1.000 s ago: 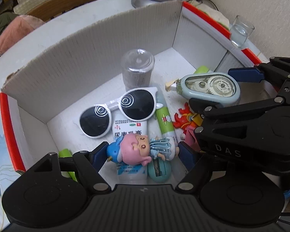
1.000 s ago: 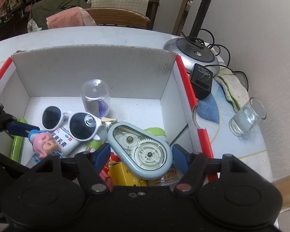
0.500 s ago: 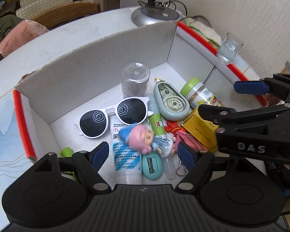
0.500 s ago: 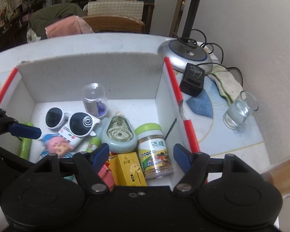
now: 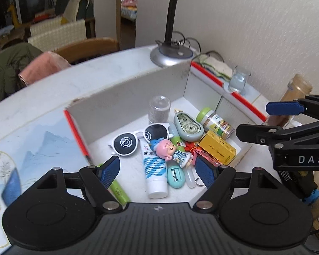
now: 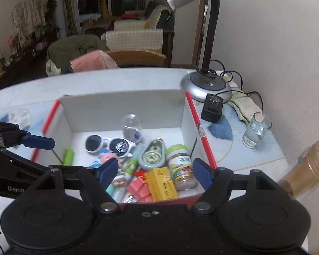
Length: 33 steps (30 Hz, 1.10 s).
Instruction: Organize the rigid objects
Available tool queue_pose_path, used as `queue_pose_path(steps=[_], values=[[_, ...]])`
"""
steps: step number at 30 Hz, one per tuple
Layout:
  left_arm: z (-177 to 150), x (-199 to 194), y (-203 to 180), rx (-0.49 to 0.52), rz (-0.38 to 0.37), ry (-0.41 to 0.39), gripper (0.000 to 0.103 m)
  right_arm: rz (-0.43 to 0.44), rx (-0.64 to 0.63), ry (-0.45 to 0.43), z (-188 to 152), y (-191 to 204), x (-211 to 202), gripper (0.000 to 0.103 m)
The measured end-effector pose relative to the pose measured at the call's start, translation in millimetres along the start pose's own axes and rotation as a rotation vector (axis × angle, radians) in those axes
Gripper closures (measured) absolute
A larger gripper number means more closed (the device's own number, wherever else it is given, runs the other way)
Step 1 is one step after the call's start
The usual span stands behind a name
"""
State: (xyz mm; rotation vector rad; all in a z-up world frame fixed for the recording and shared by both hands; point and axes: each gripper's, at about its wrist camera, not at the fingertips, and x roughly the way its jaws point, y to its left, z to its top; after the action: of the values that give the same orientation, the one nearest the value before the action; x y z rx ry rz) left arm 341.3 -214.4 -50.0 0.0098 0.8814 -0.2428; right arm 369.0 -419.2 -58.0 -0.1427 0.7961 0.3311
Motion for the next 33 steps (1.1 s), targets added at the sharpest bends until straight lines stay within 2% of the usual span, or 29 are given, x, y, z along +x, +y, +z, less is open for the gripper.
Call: queue_pose_path(steps=[11, 13, 15, 23, 26, 28, 33], values=[[-23, -72, 18, 0.014, 0.004, -0.140, 0.025, 0.052, 0.069, -0.113, -16, 28, -53, 0.019], [-27, -82, 22, 0.013, -0.002, -0.155, 0.024, 0.059, 0.076, -0.132, -20, 35, -60, 0.017], [-31, -90, 25, 0.012, -0.005, -0.169, 0.018, 0.068, 0.080, -0.148, -24, 41, -66, 0.015], [-47, -115, 39, -0.011, -0.022, -0.198, 0.018, 0.097, 0.126, -0.203, -37, 57, -87, 0.009], [-52, -121, 43, -0.020, -0.028, -0.211, 0.011, 0.105, 0.145, -0.227, -40, 61, -92, 0.003], [-54, -123, 44, -0.021, -0.015, -0.215, 0.000, 0.104, 0.149, -0.242, -43, 65, -97, 0.001], [-60, -127, 48, -0.036, -0.027, -0.218, 0.000, 0.094, 0.151, -0.258, -49, 75, -106, 0.000]])
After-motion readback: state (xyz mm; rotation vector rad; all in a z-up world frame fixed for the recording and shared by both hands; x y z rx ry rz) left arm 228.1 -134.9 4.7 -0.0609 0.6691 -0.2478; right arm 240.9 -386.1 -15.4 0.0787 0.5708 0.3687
